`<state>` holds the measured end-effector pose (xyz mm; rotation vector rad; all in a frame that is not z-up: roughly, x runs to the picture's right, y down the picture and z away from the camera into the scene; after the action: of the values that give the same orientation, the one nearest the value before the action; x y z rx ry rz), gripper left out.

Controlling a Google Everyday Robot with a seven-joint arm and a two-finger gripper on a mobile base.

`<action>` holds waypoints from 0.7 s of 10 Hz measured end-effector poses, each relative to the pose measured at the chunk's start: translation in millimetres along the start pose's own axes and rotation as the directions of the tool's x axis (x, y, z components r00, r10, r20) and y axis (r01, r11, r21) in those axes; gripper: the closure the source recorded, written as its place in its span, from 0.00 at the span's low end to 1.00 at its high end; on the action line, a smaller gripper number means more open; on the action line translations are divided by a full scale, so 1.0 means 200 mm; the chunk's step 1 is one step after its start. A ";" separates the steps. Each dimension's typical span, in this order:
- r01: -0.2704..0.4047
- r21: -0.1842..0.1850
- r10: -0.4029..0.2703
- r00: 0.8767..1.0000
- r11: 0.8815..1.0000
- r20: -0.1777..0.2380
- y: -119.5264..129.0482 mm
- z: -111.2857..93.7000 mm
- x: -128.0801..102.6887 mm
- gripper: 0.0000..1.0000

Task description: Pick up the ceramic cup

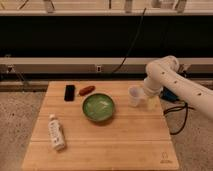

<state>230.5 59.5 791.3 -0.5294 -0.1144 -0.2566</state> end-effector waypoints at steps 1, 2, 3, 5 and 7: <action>0.006 0.000 -0.006 1.000 1.000 0.003 -0.01 0.01 0.00 0.20; 0.015 -0.002 -0.015 1.000 1.000 0.008 -0.01 0.03 0.00 0.20; 0.023 -0.007 -0.023 1.000 1.000 0.013 -0.02 0.06 -0.01 0.20; 0.043 -0.009 -0.042 0.999 0.999 0.024 -0.04 0.11 -0.02 0.20; 0.055 -0.013 -0.054 0.998 0.998 0.036 -0.04 0.14 -0.04 0.20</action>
<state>220.2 69.0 818.7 -0.5455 -0.1614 -0.3015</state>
